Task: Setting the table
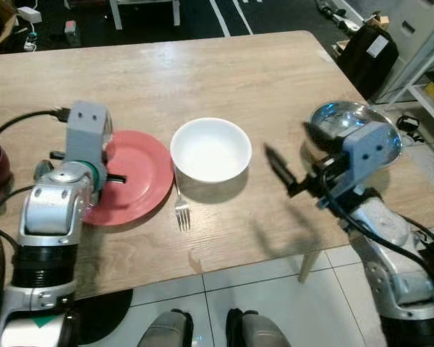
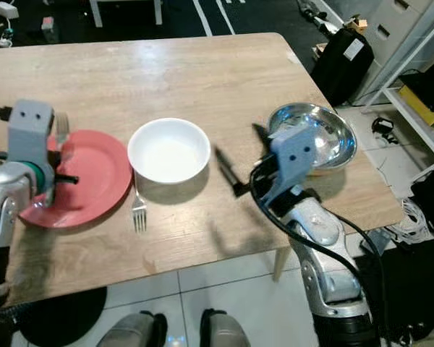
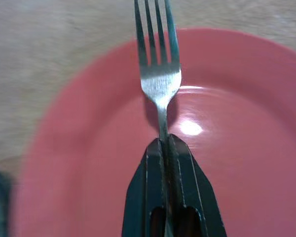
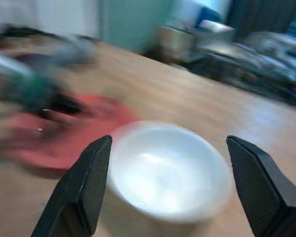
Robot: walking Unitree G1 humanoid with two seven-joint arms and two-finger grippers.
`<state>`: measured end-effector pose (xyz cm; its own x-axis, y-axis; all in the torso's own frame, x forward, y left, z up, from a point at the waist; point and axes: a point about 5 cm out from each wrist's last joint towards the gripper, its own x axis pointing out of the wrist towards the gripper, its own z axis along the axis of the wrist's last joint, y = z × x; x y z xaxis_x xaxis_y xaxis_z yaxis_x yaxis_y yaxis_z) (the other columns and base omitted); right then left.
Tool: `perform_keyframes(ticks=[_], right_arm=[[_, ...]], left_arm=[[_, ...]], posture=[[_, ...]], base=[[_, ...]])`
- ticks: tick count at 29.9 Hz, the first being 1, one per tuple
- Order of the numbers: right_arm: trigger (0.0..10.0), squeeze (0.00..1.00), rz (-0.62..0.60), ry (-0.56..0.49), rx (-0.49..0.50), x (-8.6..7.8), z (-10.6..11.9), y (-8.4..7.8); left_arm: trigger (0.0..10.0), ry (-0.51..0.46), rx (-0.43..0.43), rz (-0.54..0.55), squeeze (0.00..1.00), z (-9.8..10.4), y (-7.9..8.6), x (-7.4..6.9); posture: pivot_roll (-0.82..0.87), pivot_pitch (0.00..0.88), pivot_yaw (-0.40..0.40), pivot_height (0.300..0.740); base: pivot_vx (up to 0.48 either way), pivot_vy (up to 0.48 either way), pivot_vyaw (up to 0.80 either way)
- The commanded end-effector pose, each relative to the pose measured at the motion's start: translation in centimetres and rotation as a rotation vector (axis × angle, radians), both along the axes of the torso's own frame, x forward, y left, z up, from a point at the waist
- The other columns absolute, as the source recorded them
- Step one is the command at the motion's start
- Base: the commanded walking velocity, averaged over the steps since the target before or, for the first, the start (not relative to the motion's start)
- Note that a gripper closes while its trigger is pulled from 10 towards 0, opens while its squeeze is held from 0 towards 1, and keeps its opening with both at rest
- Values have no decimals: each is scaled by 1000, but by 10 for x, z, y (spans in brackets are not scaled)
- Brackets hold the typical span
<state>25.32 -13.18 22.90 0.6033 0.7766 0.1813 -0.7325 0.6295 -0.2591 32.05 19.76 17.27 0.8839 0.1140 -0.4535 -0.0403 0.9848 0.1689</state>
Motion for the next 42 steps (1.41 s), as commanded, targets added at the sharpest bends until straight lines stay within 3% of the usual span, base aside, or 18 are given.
perform_keyframes(ticks=[1, 3, 9, 11, 13, 19, 26, 27, 28, 29, 38, 40, 41, 42], right_arm=[[10000, 0, 78, 13, -11, -5, 4, 4], [10000, 0, 197, 11, -4, -13, 16, 11], [10000, 0, 237, 23, 20, -13, 17, 15], [10000, 0, 209, 53, -10, -7, 5, 13], [10000, 0, 209, 53, -10, -7, 5, 13], [10000, 0, 176, 110, -51, -2, -6, 4], [10000, 0, 165, 114, -46, 1, -4, 2], [10000, 0, 163, 111, -45, 1, -4, 2], [10000, 0, 163, 111, -45, 1, -4, 2], [10000, 0, 161, 109, -43, 1, -4, 2], [10000, 0, 139, 99, -31, 4, -2, 0], [10000, 0, 136, 99, -28, 4, -1, -1], [10000, 0, 132, 96, -27, 4, -1, -1], [10000, 0, 129, 95, -26, 5, -1, -1]], left_arm=[[10000, 16, 4, 15, 0, -4, 3, -3], [10000, 15, 9, 7, 0, -4, 2, -3], [10000, 20, 11, 25, 0, -2, 5, -6], [10000, 67, -65, 84, 0, -2, 8, -13], [10000, 67, -65, 84, 0, -2, 8, -13], [10000, 154, -234, 104, 0, 0, -1, -21], [10000, 109, -161, 111, 16, 4, 8, -15], [10000, 96, -146, 106, 329, 7, 8, -14], [10000, 96, -146, 106, 329, 7, 8, -14], [10000, 88, -136, 102, 1000, 8, 8, -13], [10000, 73, -126, 85, 1000, 16, 3, -16], [10000, 31, -90, 58, 1000, 21, 0, -15], [10000, -18, -65, 35, 0, 26, -2, -13], [10000, -51, -50, 19, 0, 30, -4, -12]], posture=[[102, 72, 41, 740], [107, 64, 46, 740], [115, 57, 48, 740], [120, 54, 49, 740], [120, 54, 49, 740], [126, 47, 47, 740], [122, 40, 46, 740], [122, 41, 46, 740], [122, 41, 46, 740], [122, 41, 46, 740], [120, 50, 47, 740], [119, 51, 45, 740], [121, 51, 44, 740], [121, 51, 44, 740]], base=[[0, 0, 0], [0, 0, 0], [0, 0, 0], [0, 0, 0], [0, 0, 0], [0, 0, 0], [0, 0, 0], [0, 0, 0], [0, 0, 0], [0, 0, 0], [0, 0, 0], [0, 0, 0], [0, 0, 0], [0, 0, 0]])
